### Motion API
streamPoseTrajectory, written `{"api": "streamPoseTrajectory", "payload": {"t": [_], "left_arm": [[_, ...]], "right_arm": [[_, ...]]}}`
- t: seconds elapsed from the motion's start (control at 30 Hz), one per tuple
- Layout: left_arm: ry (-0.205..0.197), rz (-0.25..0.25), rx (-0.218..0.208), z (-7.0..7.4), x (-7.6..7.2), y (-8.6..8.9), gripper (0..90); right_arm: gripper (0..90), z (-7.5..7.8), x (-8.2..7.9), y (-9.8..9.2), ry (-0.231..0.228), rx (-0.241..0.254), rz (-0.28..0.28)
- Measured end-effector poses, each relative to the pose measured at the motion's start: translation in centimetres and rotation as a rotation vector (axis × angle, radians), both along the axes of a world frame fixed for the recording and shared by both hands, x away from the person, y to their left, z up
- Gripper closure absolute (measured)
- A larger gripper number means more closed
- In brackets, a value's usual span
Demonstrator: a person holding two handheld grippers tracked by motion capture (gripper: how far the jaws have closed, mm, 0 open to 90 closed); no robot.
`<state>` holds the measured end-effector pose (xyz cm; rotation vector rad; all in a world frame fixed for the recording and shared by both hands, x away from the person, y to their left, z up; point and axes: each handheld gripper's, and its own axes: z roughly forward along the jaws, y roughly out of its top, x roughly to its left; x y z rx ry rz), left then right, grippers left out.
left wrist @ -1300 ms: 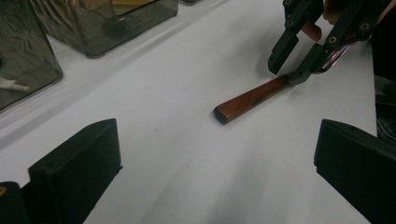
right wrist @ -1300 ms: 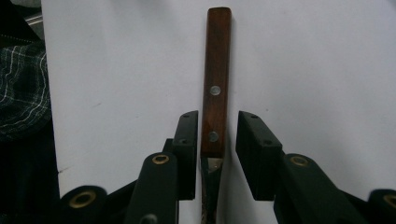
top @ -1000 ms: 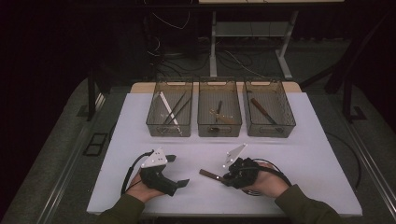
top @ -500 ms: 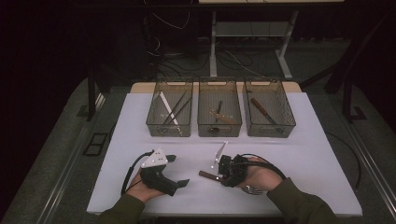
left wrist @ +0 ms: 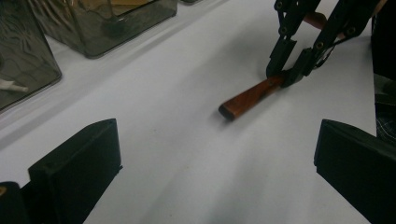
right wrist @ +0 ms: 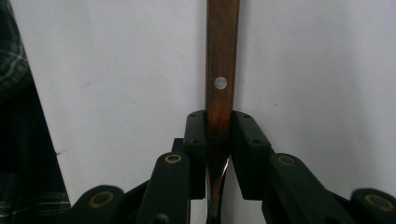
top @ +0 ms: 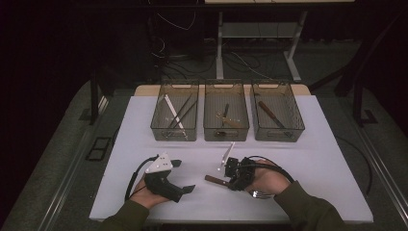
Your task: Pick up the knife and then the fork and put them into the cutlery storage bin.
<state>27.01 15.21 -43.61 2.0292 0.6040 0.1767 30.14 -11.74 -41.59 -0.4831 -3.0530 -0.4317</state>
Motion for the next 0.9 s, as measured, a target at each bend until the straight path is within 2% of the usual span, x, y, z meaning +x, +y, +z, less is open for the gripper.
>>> {"api": "streamPoseTrajectory", "payload": {"t": [0.43, 0.63, 0.67, 0.9], "left_arm": [[0.001, 0.001, 0.0, 0.0, 0.0, 0.0, 0.0], [0.0, 0.001, -0.001, 0.0, -0.1, 0.0, 0.0], [0.0, 0.002, -0.002, 0.0, -0.1, 0.0, 0.0], [0.0, 0.001, -0.001, 0.0, 0.0, 0.0, 0.0]], "right_arm": [[76.8, 1.8, 1.9, -3.7, 0.005, 0.189, -0.11], [76.9, 2.7, 2.5, -5.3, 0.005, 0.256, -0.169], [76.9, 2.9, 2.5, -5.6, 0.016, 0.271, -0.185], [76.9, 4.2, 3.1, -7.8, 0.006, 0.357, -0.242]]}}
